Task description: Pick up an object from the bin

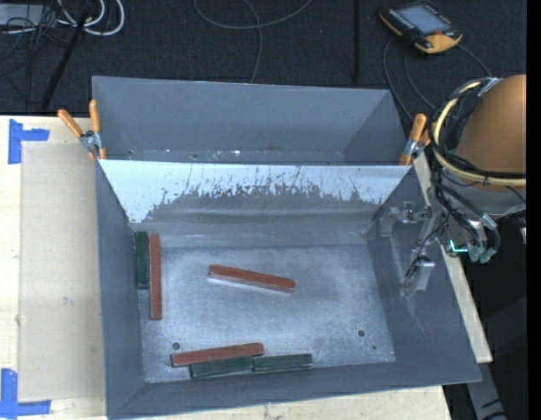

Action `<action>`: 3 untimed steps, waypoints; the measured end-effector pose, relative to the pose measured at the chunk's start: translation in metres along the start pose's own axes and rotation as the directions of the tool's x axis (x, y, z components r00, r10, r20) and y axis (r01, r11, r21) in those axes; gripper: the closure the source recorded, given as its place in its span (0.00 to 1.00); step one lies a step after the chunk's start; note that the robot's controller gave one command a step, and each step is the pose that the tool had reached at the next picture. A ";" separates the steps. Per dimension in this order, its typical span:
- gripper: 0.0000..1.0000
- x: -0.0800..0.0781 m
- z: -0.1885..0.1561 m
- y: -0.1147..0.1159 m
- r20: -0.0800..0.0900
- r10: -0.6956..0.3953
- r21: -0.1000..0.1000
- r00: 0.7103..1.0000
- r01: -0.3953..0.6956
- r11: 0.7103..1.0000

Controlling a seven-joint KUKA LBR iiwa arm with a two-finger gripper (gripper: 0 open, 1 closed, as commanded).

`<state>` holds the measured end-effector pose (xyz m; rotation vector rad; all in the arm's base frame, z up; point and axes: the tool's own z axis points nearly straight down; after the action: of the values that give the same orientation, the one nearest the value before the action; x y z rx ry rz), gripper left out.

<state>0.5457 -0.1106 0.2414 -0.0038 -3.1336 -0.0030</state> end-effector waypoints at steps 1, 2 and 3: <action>0.00 -0.001 -0.004 0.000 0.008 -0.002 0.002 1.000 0.002 1.000; 0.00 -0.015 -0.013 0.014 0.003 -0.110 0.003 0.994 0.110 0.994; 0.00 -0.017 -0.001 0.071 0.011 -0.340 0.006 0.940 0.340 0.940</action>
Offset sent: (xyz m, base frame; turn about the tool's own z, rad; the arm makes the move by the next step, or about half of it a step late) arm 0.0535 0.0604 0.0422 -0.3894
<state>0.5628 -0.0398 0.2421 0.5391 -3.0993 0.0006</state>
